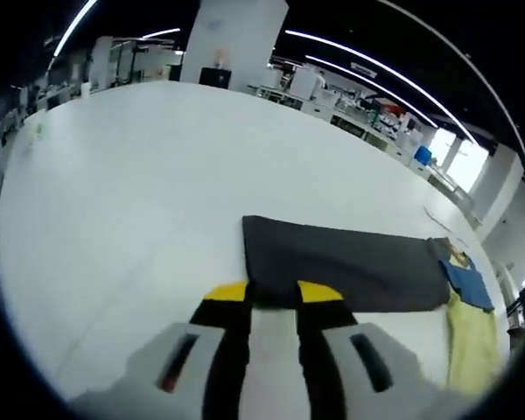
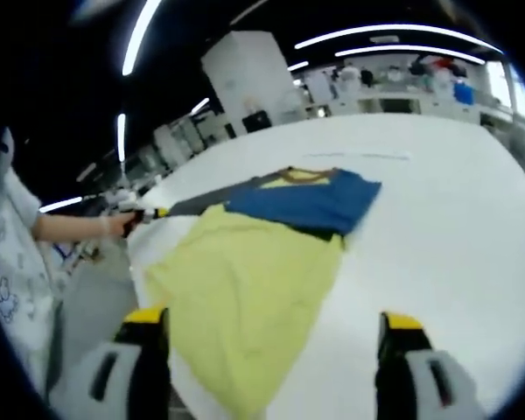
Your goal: Fold the garment on the visible template until the final outline fits inside the template.
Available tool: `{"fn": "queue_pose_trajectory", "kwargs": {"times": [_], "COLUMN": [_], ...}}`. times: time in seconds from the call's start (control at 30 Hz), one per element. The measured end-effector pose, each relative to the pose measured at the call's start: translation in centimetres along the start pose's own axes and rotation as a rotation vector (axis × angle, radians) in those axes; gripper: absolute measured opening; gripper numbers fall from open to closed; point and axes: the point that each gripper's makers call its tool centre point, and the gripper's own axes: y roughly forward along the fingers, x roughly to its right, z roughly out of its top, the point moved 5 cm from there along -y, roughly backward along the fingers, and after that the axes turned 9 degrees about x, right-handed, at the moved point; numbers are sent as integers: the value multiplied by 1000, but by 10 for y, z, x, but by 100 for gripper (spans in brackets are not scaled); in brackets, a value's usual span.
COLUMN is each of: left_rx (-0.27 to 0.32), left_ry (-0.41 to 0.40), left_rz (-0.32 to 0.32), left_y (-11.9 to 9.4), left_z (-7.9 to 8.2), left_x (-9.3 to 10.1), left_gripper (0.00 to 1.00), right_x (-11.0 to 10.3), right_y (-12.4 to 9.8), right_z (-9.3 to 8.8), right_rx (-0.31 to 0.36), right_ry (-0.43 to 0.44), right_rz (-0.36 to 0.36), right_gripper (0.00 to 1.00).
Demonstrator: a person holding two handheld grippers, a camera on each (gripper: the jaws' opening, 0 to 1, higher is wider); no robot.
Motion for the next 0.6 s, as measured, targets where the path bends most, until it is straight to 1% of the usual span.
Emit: {"fn": "queue_pose_trajectory", "kwargs": {"times": [0.03,0.07,0.17,0.23,0.27,0.33,0.4,0.43,0.47,0.5,0.53,0.6], "left_rx": [-10,-22,-22,-42,-60,-77,-64,-46,-41,-47,-56,-47], "left_ry": [-13,-28,-35,-13,-15,-38,-51,-39,4,64,91,90], "left_rz": [7,12,13,22,34,34,28,-2,-17,-39,-58,-84], "left_y": [-1,-2,-3,-2,1,-1,-4,-5,-3,-5,-6,-8], "left_z": [-2,-4,-3,-1,1,2,7,10,11,12,13,16], "left_x": [0,-1,-5,-4,-4,-2,-1,4,5,10,15,27], "left_gripper": [7,0,0,0,0,0,0,0,0,0,0,0], "right_x": [-1,-3,-3,-4,-4,-4,-4,-5,-5,-5,-4,-3], "right_y": [1,1,3,4,4,3,2,1,0,0,0,-1], "right_z": [-1,-1,-2,-2,-2,-2,-2,-1,-2,-2,-2,0], "right_rx": [-4,-5,-3,-3,-2,5,11,13,12,7,6,6], "right_ry": [0,0,0,2,4,3,3,3,3,-1,-5,-7], "right_rz": [3,8,8,9,11,14,12,13,16,19,17,16], "right_gripper": [99,99,99,99,99,99,99,99,99,99,99,99]}}
